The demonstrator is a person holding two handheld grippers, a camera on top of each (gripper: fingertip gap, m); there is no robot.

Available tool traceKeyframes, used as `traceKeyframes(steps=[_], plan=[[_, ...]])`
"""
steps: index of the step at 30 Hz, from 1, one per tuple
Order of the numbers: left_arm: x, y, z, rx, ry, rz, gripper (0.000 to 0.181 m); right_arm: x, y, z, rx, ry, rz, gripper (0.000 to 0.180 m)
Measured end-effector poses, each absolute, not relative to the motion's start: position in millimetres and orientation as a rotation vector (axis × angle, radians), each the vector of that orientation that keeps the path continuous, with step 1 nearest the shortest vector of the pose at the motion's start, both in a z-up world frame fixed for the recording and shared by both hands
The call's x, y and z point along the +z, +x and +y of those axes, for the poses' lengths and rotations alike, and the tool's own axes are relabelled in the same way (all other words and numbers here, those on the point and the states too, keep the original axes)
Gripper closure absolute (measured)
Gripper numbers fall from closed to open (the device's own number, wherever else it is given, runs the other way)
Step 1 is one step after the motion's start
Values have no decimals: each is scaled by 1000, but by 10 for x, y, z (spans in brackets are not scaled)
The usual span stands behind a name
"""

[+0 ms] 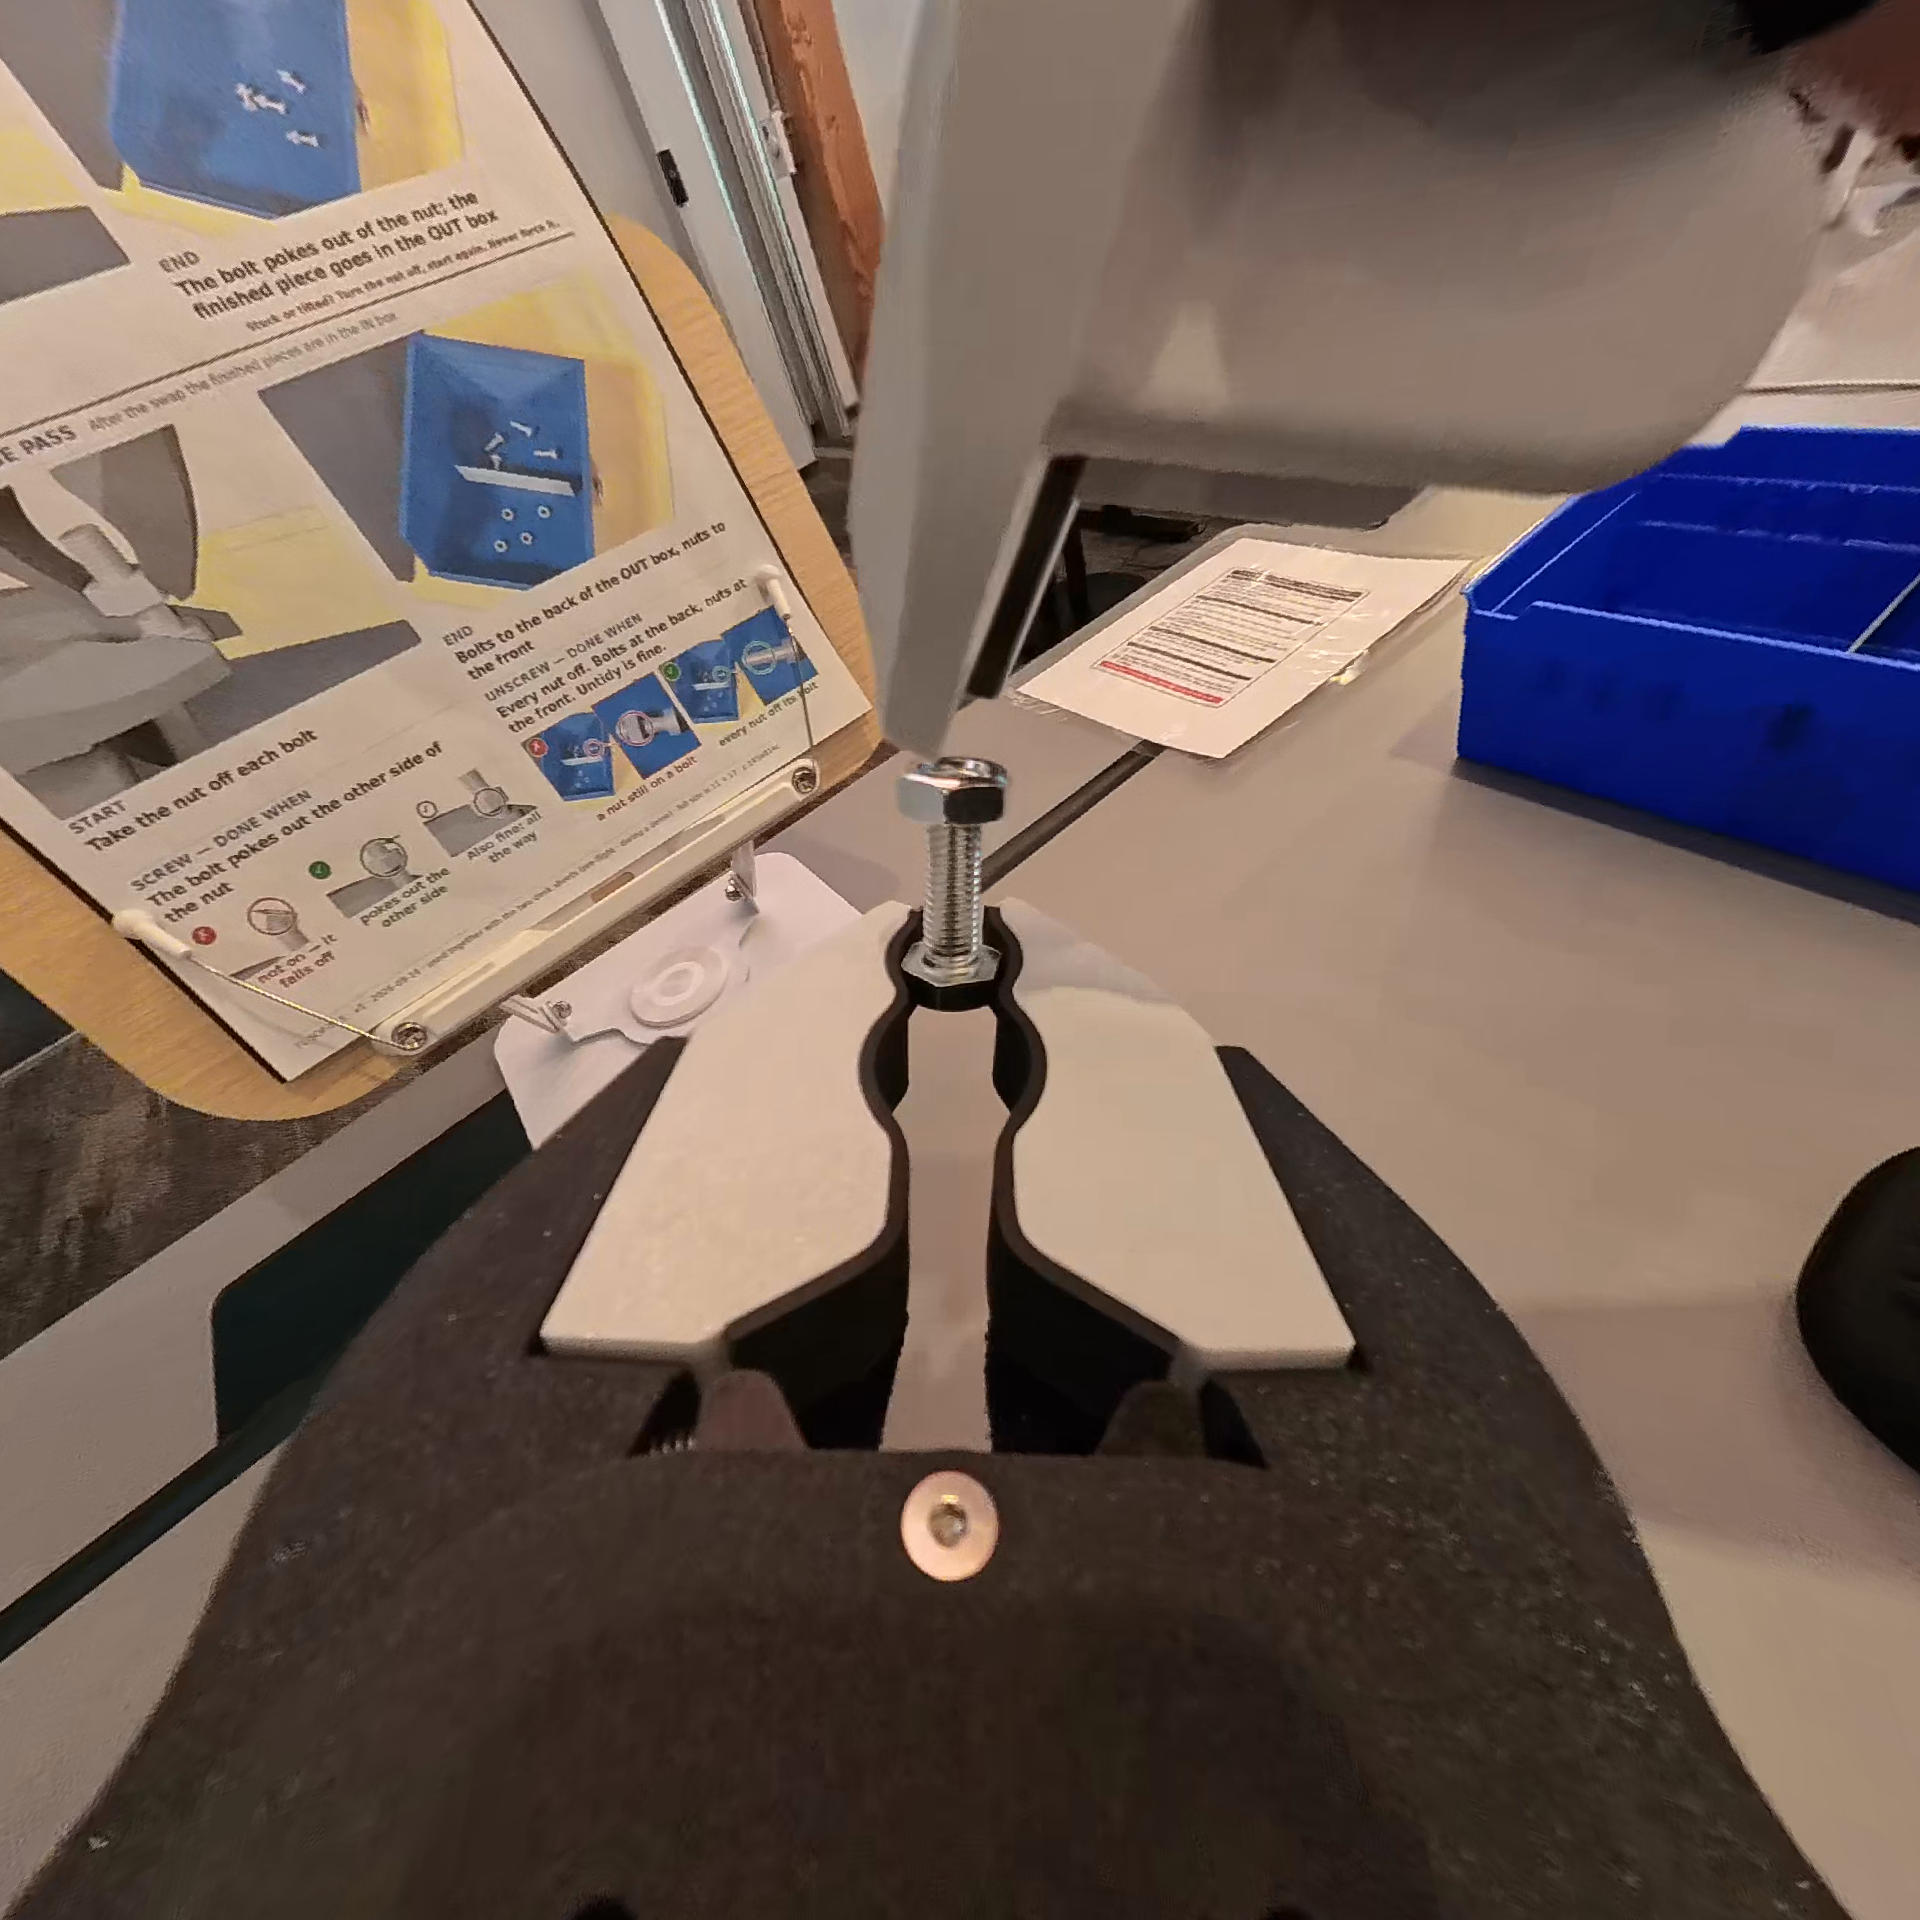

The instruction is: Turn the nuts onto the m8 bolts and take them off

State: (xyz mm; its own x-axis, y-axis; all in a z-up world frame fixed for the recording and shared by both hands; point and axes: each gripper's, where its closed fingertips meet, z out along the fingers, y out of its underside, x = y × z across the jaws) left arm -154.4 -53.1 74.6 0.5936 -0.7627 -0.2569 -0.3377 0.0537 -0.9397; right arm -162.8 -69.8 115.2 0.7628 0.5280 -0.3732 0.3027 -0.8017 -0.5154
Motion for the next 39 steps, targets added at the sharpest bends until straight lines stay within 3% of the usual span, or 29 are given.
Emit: traceKeyframes(steps=[17, 25, 39], plan=[[801, -1562, -575, -414, -1526, 961, 170, 1081, -1735, -765, 702, -2601, -650, 163], [795, -1520, -655, -470, -1514, 1022, 170, 1082, -1711, -837, 660, -2589, -805, 164], [1031, -1711, -2064, -1541, -1201, 1660, 170, 1311, -1971, -1879, 732, -1810, -1860, 164]])
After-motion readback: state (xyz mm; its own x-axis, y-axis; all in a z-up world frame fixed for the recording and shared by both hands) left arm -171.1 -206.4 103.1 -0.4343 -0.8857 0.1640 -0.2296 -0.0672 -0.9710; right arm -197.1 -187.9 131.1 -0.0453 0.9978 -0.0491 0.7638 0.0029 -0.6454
